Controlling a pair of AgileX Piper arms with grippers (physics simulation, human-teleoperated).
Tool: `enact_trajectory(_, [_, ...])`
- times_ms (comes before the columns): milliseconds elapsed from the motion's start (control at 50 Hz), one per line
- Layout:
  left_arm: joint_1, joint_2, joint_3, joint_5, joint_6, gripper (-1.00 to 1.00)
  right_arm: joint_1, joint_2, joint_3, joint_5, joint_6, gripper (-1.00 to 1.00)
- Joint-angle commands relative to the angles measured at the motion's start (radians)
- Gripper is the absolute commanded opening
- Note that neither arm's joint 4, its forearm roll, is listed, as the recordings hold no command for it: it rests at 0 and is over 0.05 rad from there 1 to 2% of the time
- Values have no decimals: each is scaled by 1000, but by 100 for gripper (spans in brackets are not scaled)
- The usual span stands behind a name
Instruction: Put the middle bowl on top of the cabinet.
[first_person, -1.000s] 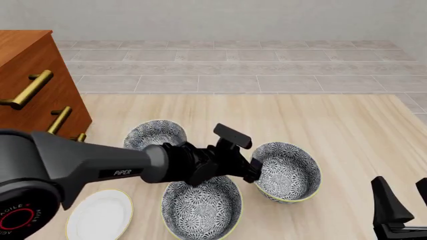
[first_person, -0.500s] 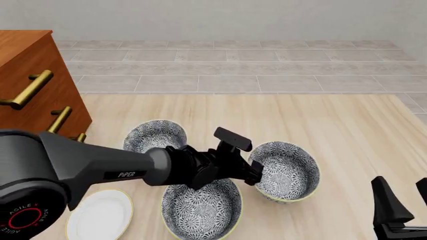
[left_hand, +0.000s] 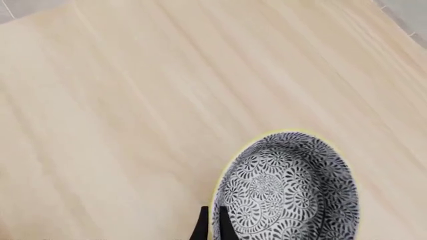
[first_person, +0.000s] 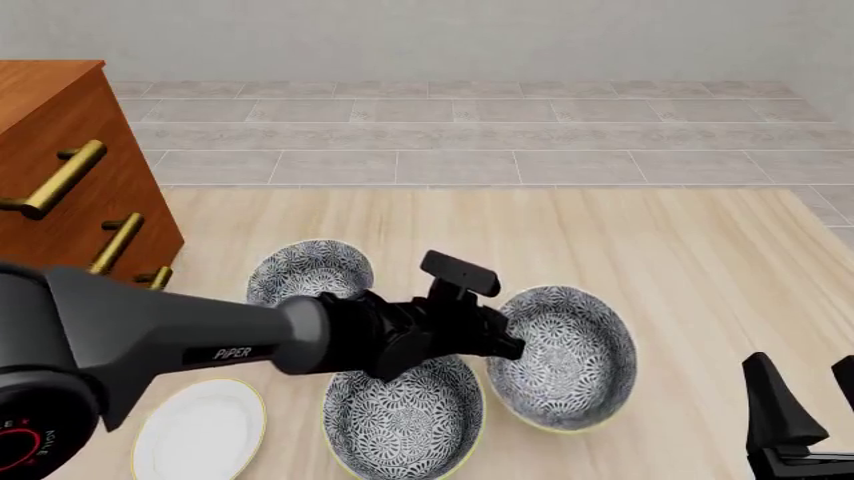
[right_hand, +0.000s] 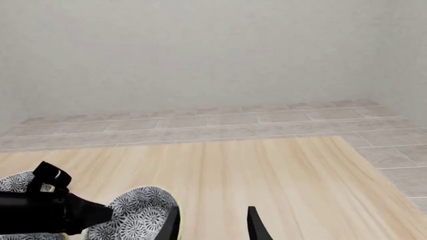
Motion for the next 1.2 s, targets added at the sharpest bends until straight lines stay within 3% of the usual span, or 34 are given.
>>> enact_trajectory(20, [-5,-38,20,-2,-33,-100,1,0,0,1,-1,100])
enact_trajectory(200, [-34,-61,29,-39,-156,-100,1,0,-2,2,-2,100])
enact_trajectory(360, [-71,-62,33,-55,-211,-100,2,0,0,2,-1,100])
enact_trajectory(420, [-37,-55,18,-17,-182,-100,1,0,-2,3,-1,100])
enact_trajectory(600, [-30,-89,0,72,-202,-100,0,0,-1,1,3,100])
enact_trajectory(680, [-18,-141,8,106,-203,-100,-2,0,0,0,3,100])
enact_trajectory(720, [-4,-184,21,106,-163,-100,-3,0,0,-1,4,100])
enact_trajectory(860, [6,-283,49,134,-175,-100,-3,0,-1,0,1,100])
enact_trajectory(940, [-2,-318,66,169,-234,-100,-3,0,-1,-1,-1,100])
enact_trajectory(1160, [11,-382,63,231,-285,-100,-5,-1,0,-4,-7,100])
enact_trajectory(1180, [4,-370,70,246,-351,-100,-5,-1,0,-4,-9,100])
enact_trajectory(1200, [8,-375,69,251,-345,-100,-5,-1,0,-5,-9,100])
